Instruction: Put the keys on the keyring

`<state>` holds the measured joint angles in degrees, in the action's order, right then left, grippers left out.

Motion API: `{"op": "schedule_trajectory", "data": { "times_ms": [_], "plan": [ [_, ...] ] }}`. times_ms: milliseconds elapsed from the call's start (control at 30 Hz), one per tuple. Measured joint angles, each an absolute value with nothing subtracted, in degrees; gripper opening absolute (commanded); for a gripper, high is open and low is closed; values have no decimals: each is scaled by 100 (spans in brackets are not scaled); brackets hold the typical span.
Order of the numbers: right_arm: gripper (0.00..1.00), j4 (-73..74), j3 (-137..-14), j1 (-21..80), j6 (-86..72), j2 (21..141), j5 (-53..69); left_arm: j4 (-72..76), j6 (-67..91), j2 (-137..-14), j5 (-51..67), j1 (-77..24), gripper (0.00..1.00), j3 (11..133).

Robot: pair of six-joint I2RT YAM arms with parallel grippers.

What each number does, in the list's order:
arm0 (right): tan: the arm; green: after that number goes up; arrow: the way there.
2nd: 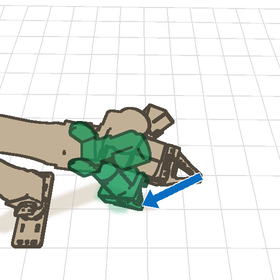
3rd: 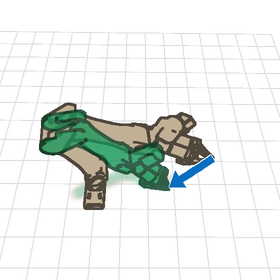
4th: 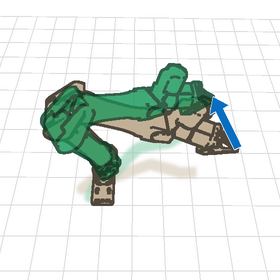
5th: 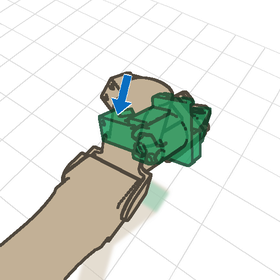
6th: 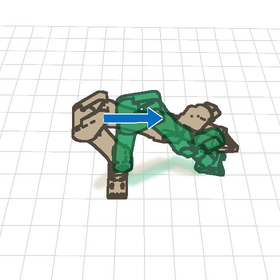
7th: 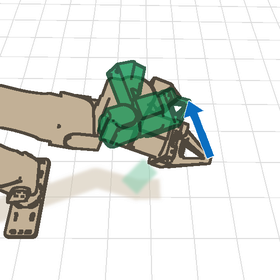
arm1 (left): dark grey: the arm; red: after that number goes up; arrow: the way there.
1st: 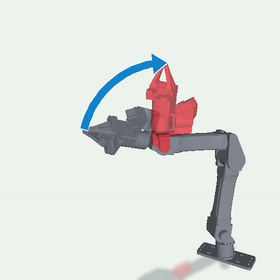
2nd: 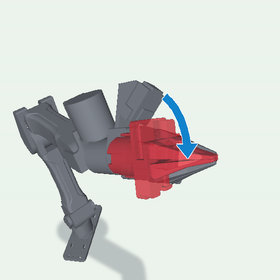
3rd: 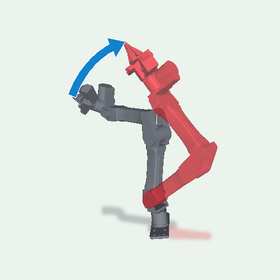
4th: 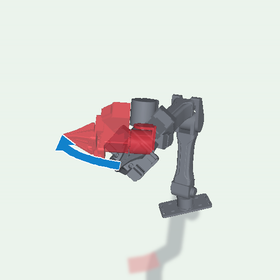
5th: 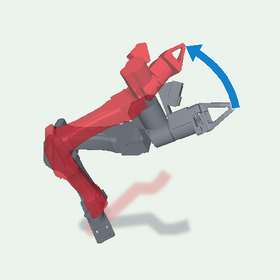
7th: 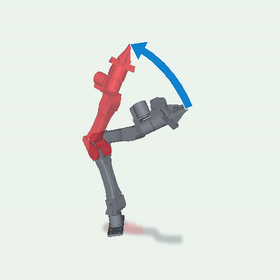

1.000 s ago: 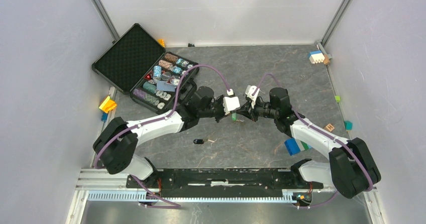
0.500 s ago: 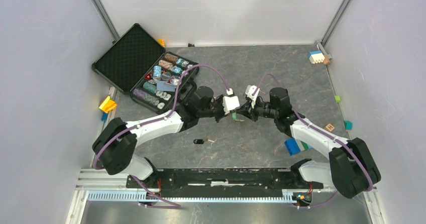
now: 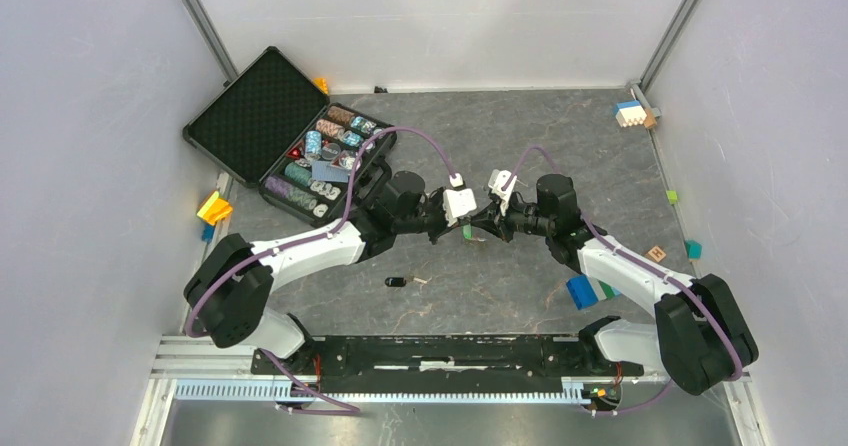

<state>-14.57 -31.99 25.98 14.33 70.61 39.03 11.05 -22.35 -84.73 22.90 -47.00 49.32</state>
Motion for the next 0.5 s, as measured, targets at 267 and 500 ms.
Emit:
{"op": "schedule_trajectory", "data": {
  "times_ms": [267,500],
  "plan": [
    [0,-1457,-3199,2598,1433,7061,3903,1129,-2174,-8473,2303,-4698,2,4932],
    [0,-1457,-3199,2600,1435,7061,3900,1131,-2069,-8477,2303,-4698,2,4932]
  ]
}}
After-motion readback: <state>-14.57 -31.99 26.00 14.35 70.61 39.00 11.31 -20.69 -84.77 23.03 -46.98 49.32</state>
